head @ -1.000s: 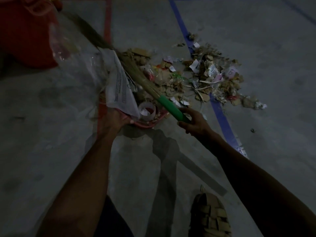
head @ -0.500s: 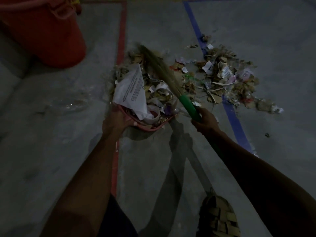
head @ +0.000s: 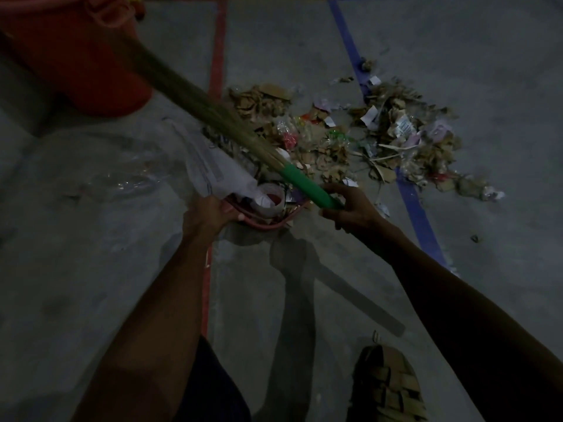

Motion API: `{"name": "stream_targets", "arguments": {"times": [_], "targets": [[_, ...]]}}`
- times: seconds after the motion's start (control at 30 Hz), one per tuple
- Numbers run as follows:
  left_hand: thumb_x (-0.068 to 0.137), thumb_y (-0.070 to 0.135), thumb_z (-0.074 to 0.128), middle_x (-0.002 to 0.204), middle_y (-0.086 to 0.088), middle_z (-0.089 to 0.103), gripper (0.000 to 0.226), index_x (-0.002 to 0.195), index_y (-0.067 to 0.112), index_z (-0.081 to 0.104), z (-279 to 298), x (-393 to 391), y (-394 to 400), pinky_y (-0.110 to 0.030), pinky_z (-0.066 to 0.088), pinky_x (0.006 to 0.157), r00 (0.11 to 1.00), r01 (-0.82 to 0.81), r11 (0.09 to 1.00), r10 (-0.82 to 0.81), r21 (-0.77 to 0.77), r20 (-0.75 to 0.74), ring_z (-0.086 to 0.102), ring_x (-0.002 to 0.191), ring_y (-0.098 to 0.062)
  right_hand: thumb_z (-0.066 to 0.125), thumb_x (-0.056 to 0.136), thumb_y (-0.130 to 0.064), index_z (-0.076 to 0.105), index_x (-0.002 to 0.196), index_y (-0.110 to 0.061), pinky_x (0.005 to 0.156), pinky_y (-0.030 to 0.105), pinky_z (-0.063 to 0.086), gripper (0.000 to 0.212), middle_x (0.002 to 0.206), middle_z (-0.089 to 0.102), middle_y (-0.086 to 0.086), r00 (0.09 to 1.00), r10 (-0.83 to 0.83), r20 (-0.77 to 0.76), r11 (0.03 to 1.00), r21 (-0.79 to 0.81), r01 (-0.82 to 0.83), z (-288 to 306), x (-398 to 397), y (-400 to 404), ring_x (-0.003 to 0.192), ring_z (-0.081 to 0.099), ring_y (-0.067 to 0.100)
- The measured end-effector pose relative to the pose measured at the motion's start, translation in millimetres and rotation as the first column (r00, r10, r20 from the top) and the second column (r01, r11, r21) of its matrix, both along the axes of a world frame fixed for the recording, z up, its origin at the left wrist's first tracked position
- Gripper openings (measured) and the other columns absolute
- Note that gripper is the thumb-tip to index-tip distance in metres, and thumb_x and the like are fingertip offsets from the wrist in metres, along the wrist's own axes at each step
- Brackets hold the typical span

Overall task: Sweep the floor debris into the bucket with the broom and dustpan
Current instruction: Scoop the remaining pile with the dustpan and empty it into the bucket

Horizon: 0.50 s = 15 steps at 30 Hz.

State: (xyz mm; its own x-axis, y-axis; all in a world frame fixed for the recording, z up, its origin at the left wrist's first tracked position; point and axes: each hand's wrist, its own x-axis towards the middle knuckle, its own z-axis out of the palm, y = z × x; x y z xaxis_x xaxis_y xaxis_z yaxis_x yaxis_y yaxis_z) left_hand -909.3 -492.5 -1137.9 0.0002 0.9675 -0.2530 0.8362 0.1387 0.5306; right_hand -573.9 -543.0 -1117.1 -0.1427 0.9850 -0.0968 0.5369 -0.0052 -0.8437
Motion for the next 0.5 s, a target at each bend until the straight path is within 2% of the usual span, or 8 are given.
{"name": "stream_targets", "arguments": {"times": [0.13,0.2,0.27,0.33,0.43,0.5], "targets": [[0.066,0.058,0.084,0.124,-0.018,0.063,0.082,0.123,0.003,0.061,3.3,2.1,-1.9,-0.037,0.046,0.088,0.999,0.023,1.0,-0.023,0.0,-0.028,0.06,0.113,-0.032,0.072,0.091,-0.011,0.052,0.14,-0.005,0.042,0.026,0.048,0.054,0.126,0.06,0.01,0.991,-0.134,0.028,0.99,0.041,0.132,-4.4,0.3,6.7,0.049,0.062,0.019],[0.063,0.058,0.085,0.122,-0.016,0.065,0.084,0.122,0.004,0.062,3.3,-0.4,-3.0,-0.035,0.046,0.086,0.999,0.038,0.999,-0.038,0.016,0.001,0.061,0.113,-0.031,0.071,0.091,-0.012,0.05,0.143,-0.005,0.042,0.024,0.048,0.056,0.122,0.061,0.009,0.975,-0.221,0.017,0.974,0.054,0.22,-8.0,4.3,5.7,0.051,0.063,0.019],[0.068,0.046,0.087,0.129,-0.015,0.062,0.081,0.132,0.005,0.058,2.6,-2.3,-4.2,-0.031,0.043,0.09,0.998,0.046,0.998,-0.048,0.036,0.038,0.058,0.118,-0.03,0.07,0.093,-0.012,0.048,0.145,-0.008,0.042,0.02,0.047,0.057,0.12,0.059,0.007,0.953,-0.301,0.034,0.953,0.039,0.3,-12.8,10.1,2.9,0.052,0.062,0.012],[0.073,0.038,0.085,0.126,-0.019,0.063,0.071,0.127,-0.001,0.06,4.6,-1.3,-5.5,-0.029,0.042,0.086,0.998,0.059,0.997,-0.059,0.05,0.012,0.059,0.115,-0.032,0.069,0.094,-0.014,0.046,0.146,-0.01,0.043,0.019,0.047,0.057,0.12,0.058,0.005,0.928,-0.359,0.097,0.933,0.003,0.36,-17.5,16.8,2.5,0.059,0.064,0.014],[0.074,0.039,0.084,0.124,-0.022,0.064,0.069,0.123,-0.004,0.062,8.2,-0.1,-5.3,-0.029,0.041,0.083,0.999,0.051,0.999,-0.051,0.012,-0.009,0.06,0.113,-0.032,0.069,0.094,-0.013,0.048,0.144,-0.013,0.044,0.021,0.047,0.054,0.121,0.059,0.007,0.907,-0.358,0.221,0.917,-0.104,0.386,-22.1,25.8,3.3,0.066,0.065,0.019],[0.065,0.055,0.084,0.126,-0.016,0.064,0.086,0.129,0.002,0.06,10.6,-2.0,-6.4,-0.03,0.044,0.088,0.998,0.057,0.998,-0.058,0.018,0.02,0.06,0.115,-0.03,0.069,0.093,-0.012,0.048,0.143,-0.015,0.041,0.017,0.046,0.054,0.119,0.061,0.008,0.919,-0.3,0.257,0.925,-0.157,0.346,-26.6,29.9,-0.7,0.064,0.065,0.017]]}}
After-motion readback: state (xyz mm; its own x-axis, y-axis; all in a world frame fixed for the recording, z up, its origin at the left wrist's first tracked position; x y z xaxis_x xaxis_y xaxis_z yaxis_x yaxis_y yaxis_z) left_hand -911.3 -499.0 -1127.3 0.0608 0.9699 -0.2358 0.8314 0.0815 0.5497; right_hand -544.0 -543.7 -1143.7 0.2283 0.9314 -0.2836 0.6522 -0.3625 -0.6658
